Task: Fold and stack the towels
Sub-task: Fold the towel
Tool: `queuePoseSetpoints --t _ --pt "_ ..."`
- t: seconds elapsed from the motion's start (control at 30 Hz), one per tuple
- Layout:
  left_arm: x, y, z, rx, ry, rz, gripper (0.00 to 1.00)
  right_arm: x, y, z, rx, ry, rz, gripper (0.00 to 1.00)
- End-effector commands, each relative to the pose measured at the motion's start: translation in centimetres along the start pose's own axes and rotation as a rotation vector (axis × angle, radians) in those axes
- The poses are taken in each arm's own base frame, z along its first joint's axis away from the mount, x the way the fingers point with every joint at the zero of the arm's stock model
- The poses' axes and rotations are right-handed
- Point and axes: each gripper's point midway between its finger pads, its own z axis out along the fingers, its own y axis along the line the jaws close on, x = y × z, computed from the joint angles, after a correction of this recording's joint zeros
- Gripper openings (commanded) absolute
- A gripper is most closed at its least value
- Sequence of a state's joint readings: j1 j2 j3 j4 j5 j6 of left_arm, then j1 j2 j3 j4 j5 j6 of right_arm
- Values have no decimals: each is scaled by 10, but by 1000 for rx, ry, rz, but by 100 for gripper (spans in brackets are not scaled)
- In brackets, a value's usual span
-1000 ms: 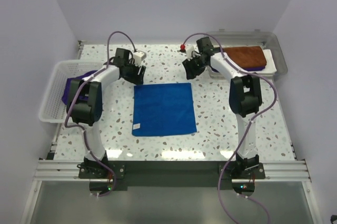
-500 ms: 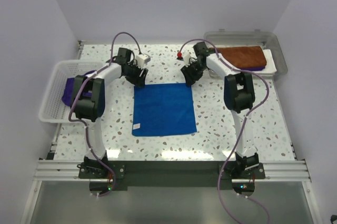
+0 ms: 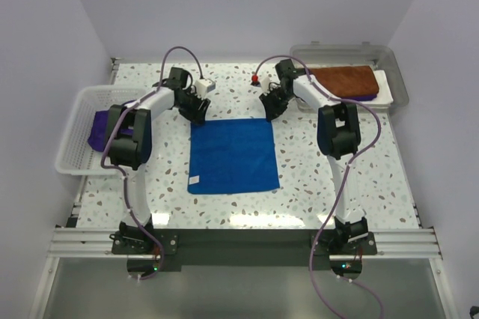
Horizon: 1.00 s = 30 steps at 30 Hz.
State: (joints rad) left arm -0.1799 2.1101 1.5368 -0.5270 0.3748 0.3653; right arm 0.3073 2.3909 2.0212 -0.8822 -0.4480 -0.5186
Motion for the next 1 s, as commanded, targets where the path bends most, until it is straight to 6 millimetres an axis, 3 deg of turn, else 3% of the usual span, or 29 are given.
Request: queuePoseSetpoints --t 0.0,0.07,0.47,0.97 --pt "11 -3 2 39 52 15 54 18 7 15 -51 58 7 6" --pt "15 -2 0 29 69 15 54 20 5 15 -42 67 5 0" --pt "32 3 -19 -33 135 10 43 21 2 8 -8 67 3 0" --pt "56 14 -11 -59 195 -21 29 21 -1 8 23 71 0 0"
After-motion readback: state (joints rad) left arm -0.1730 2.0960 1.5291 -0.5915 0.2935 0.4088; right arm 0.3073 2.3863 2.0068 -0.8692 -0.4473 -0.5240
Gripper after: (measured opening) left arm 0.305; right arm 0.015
